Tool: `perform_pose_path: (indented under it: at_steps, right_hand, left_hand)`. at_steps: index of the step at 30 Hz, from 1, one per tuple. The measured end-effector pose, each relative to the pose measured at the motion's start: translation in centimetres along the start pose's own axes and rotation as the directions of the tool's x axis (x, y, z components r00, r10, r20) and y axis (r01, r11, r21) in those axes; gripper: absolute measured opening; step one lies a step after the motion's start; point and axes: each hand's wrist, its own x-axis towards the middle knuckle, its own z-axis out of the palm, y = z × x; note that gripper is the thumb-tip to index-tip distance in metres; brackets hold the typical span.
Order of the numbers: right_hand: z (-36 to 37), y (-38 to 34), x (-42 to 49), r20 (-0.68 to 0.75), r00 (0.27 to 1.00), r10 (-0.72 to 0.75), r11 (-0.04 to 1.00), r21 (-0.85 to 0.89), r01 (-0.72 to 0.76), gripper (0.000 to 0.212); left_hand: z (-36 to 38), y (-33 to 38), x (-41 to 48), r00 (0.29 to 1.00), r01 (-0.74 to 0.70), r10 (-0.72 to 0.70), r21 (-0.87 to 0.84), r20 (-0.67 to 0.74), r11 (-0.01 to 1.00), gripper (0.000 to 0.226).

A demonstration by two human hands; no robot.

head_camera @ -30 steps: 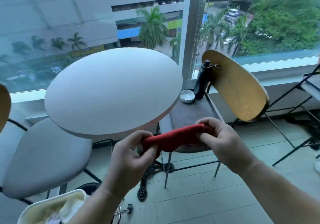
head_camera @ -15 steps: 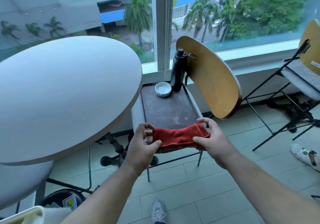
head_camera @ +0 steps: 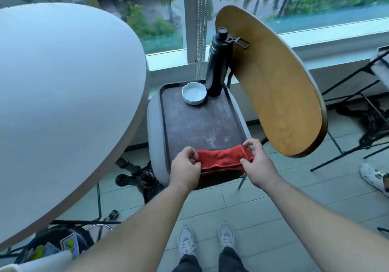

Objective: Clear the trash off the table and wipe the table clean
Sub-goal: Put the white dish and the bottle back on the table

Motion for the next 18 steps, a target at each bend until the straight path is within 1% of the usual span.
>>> perform_pose_path:
  at_steps: [2, 3, 7, 10, 12, 14, 15, 16, 18]
  right_hand:
    - [1.0, 0.7, 1.8, 0.0, 0.999, -0.034, 0.996, -0.082, 0.034, 0.036]
    - [1.3, 1.4, 2.5, 0.008, 0.999, -0.049, 0.99, -0.132, 0.05, 0.032]
    - [1.9, 3.9, 4.6, 0.069, 0.995, -0.078, 0.925, -0.368, 0.098, 0.02]
    - [2.2, 4.8, 5.3, 0.121, 0.987, -0.109, 0.89, -0.431, 0.151, 0.021]
    - [2.2, 5.2, 5.4, 0.121, 0.983, -0.14, 0.868, -0.463, 0.18, 0.024]
    - [2.0, 5.2, 5.2, 0.082, 0.973, -0.213, 0.828, -0.514, 0.225, 0.026]
    - [1.9, 5.3, 5.1, 0.066, 0.957, -0.281, 0.797, -0.54, 0.271, 0.024]
    - [1.8, 5.4, 4.9, 0.071, 0.933, -0.352, 0.76, -0.56, 0.329, 0.021]
    - [2.1, 5.8, 4.7, 0.174, 0.881, -0.439, 0.665, -0.596, 0.449, 0.015]
  left_hand:
    - [0.9, -0.6, 1.3, 0.999, -0.012, 0.015, 0.075, -0.039, 0.997, 0.025]
    - [1.7, -0.9, 1.7, 0.999, -0.01, 0.014, 0.108, -0.034, 0.994, 0.027]
    - [4.4, -2.5, 2.3, 0.999, -0.01, 0.001, 0.262, 0.035, 0.965, 0.022]
    - [5.0, -3.0, 2.1, 0.999, -0.035, 0.03, 0.295, 0.021, 0.955, 0.021]
    - [5.3, -3.0, 1.8, 0.997, -0.073, 0.082, 0.354, -0.012, 0.933, 0.018]
    - [5.8, -3.0, 1.5, 0.974, -0.174, 0.222, 0.489, -0.042, 0.855, 0.017]
    - [6.2, -3.1, 1.5, 0.952, -0.25, 0.307, 0.543, -0.016, 0.802, 0.017]
    - [6.7, -3.3, 1.5, 0.921, -0.335, 0.388, 0.584, 0.037, 0.739, 0.016]
    - [7.4, -3.7, 1.4, 0.87, -0.453, 0.466, 0.631, 0.16, 0.63, 0.011]
